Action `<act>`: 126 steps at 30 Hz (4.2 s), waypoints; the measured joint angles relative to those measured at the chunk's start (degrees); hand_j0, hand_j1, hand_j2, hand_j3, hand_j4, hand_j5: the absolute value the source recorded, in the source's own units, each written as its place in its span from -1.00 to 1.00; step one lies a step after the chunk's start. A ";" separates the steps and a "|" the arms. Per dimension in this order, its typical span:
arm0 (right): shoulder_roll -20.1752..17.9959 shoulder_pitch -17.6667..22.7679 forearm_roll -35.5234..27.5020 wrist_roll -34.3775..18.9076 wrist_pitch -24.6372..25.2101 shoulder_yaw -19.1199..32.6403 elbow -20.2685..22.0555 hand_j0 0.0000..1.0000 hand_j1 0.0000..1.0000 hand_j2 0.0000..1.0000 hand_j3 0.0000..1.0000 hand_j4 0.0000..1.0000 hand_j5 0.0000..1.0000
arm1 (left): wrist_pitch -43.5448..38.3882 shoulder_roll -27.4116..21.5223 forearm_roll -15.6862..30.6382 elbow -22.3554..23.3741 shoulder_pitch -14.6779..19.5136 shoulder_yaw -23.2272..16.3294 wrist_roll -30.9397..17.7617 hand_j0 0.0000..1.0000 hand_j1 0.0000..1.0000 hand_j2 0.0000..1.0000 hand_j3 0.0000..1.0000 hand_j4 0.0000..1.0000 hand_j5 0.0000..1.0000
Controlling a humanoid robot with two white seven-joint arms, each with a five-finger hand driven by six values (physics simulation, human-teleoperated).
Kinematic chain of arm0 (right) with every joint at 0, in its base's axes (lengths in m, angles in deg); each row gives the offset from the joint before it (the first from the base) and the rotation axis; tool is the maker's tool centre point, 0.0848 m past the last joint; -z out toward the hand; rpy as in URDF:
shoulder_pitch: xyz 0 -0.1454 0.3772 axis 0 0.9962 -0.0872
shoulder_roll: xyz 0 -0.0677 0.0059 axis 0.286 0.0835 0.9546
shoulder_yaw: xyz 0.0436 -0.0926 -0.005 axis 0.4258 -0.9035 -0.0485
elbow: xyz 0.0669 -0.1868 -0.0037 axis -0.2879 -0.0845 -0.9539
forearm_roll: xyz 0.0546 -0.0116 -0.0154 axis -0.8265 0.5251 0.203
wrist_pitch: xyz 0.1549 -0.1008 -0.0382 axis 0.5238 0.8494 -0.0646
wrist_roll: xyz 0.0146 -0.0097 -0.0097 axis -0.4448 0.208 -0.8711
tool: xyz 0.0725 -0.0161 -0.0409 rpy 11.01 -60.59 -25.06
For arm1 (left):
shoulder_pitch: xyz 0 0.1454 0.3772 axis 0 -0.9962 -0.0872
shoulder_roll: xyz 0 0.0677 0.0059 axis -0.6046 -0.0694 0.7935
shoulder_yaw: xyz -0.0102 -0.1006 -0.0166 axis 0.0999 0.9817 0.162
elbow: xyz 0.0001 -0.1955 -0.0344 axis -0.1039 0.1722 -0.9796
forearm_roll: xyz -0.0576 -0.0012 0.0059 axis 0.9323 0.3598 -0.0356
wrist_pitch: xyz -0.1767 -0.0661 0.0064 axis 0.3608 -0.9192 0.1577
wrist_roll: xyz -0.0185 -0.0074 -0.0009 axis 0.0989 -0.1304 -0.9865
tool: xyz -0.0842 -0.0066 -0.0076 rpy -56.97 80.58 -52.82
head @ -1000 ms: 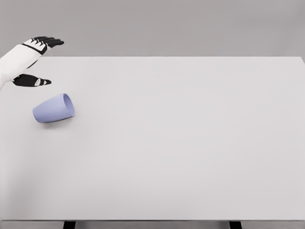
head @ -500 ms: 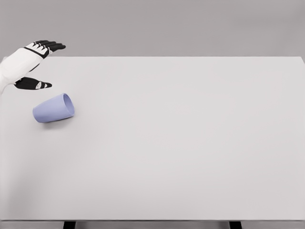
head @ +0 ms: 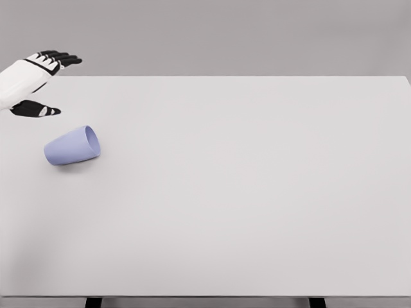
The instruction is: Flip the cup with left arm and place it on the table
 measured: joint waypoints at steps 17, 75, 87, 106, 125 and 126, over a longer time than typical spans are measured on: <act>0.00 0.00 0.00 0.00 0.01 0.00 0.00 1.00 1.00 1.00 1.00 1.00 1.00 | 0.00 -10.31 17.97 -14.67 -6.42 -6.85 -0.02 1.00 1.00 1.00 1.00 1.00 1.00; 0.00 0.00 -0.01 0.00 0.00 0.00 0.00 1.00 1.00 1.00 1.00 1.00 1.00 | -43.90 -8.35 31.17 -22.52 -7.38 -16.30 0.31 1.00 1.00 1.00 1.00 1.00 1.00; 0.00 0.00 0.01 0.00 0.00 0.00 0.00 1.00 1.00 1.00 1.00 1.00 1.00 | -46.84 -6.47 31.42 -20.61 -7.38 -16.27 0.33 1.00 1.00 1.00 1.00 1.00 1.00; 0.00 0.00 0.01 0.00 0.00 0.00 0.00 1.00 1.00 1.00 1.00 1.00 1.00 | -55.11 -5.08 31.26 -22.15 -5.98 -16.72 0.33 1.00 1.00 1.00 1.00 1.00 1.00; 0.00 0.00 0.00 0.00 0.01 0.00 0.00 1.00 1.00 1.00 1.00 1.00 1.00 | -59.23 -4.20 31.13 -22.49 -3.52 -19.99 0.33 1.00 1.00 1.00 1.00 1.00 1.00; 0.00 0.00 0.00 0.00 0.00 0.00 0.00 1.00 1.00 1.00 1.00 1.00 1.00 | -59.26 -4.20 31.13 -22.50 -3.52 -20.01 0.33 1.00 1.00 1.00 1.00 1.00 1.00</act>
